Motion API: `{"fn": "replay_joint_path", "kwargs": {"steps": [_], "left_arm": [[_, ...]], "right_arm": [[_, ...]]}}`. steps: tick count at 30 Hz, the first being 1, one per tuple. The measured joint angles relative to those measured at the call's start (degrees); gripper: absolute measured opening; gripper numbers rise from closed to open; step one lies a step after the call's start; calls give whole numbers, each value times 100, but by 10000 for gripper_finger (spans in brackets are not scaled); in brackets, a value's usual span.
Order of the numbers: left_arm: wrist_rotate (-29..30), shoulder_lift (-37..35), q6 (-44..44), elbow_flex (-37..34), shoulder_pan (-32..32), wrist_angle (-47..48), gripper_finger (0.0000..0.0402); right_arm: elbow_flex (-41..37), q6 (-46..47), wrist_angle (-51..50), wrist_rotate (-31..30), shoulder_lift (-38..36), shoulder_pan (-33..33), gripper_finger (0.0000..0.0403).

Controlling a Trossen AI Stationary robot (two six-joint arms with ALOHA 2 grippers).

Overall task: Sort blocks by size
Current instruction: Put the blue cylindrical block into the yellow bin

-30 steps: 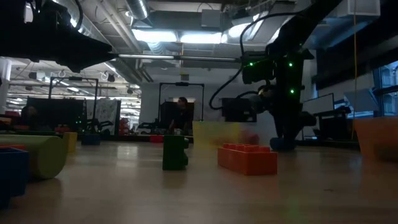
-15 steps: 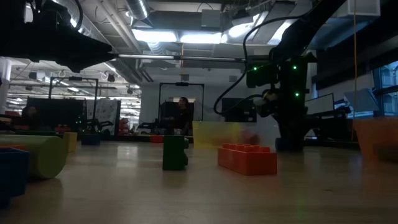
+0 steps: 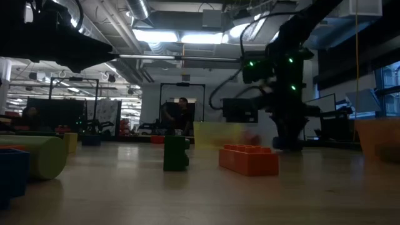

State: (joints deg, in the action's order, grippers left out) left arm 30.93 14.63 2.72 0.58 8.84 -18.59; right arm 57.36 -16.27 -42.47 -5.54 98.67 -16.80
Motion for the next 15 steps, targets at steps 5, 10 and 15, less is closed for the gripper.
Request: {"fn": "replay_joint_path", "kwargs": {"steps": [5, 10, 15], "left_arm": [[-1, 0, -138, 0, 2, 1, 214], [-1, 0, -147, 0, 0, 0, 214], [-1, 0, -412, 0, 1, 0, 214]], "right_arm": [[660, -38, 22, 649, 0, 0, 136], [1319, -395, 240, 641, -7, -4, 138], [1520, -1000, 1547, 251, -1, -9, 139]]}}
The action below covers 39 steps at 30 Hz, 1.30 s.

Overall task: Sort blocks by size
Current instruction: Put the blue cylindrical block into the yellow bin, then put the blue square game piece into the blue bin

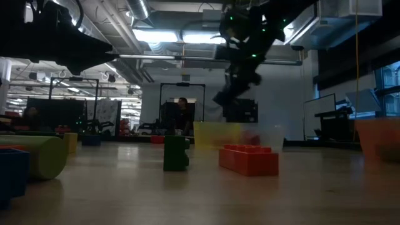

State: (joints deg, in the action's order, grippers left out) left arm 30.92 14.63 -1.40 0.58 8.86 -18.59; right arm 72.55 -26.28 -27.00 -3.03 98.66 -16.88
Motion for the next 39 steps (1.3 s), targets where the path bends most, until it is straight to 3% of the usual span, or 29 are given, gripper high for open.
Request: {"fn": "replay_joint_path", "kwargs": {"steps": [7, 15, 26, 39], "left_arm": [[0, 1, -180, 0, -1, -34, 214], [2, 0, -250, 0, -6, -48, 214], [28, 20, -749, 7, -355, -185, 214], [-161, 536, -609, 632, -784, -178, 214]], "right_arm": [[0, -718, 1546, -500, 396, -44, 144], [0, -1179, 2100, -1329, 868, -308, 146], [0, -1083, 2093, -1339, 1000, -461, 153], [0, -993, 2159, -1285, 1000, -452, 231]]}}
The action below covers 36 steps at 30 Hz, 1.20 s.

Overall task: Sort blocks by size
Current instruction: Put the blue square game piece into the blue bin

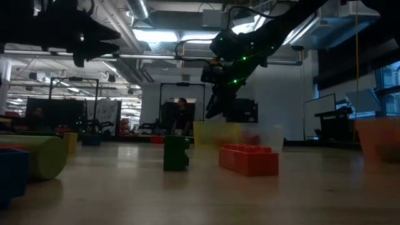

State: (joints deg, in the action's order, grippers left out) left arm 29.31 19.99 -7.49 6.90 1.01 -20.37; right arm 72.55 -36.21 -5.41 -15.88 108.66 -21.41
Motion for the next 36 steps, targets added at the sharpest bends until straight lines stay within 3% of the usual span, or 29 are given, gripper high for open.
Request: {"fn": "replay_joint_path", "kwargs": {"steps": [4, 12, 18, 22, 27, 36], "left_arm": [[-61, 404, 63, 450, 5, 512, 214], [-77, 1537, -791, 2325, -1, 4220, 214], [-248, 2505, -1215, 3147, -221, 5916, 214], [-774, 3108, -1152, 3343, -668, 6332, 214], [-1355, 3800, -627, 3346, -1331, 6599, 214], [-1625, 4726, -178, 3346, -2262, 6527, 214]], "right_arm": [[0, -2, -21, -265, 0, 1, 233], [0, -6, -33, -456, -20, 7, 232], [42, -8, -88, -423, -69, 7, 232], [385, -2, -454, -243, -134, 7, 232], [1239, 198, -1694, 254, -160, 7, 232], [2566, 643, -3569, 1436, -162, 7, 232]]}}
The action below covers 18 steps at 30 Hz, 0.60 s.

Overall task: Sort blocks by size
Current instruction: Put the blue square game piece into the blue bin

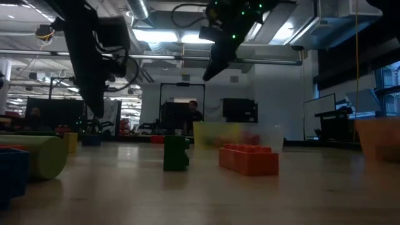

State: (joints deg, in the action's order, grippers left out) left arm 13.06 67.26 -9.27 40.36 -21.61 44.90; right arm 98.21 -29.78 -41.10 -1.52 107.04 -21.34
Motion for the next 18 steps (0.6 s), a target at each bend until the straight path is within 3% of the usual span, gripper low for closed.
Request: {"fn": "replay_joint_path", "kwargs": {"steps": [7, 18], "left_arm": [[-291, 425, 422, 0, -416, -84, 214], [-438, 909, 972, 0, -681, -106, 214]], "right_arm": [[391, -1, -1126, 688, 1, 0, 232], [553, 104, -3282, 831, -202, -2, 232]]}}
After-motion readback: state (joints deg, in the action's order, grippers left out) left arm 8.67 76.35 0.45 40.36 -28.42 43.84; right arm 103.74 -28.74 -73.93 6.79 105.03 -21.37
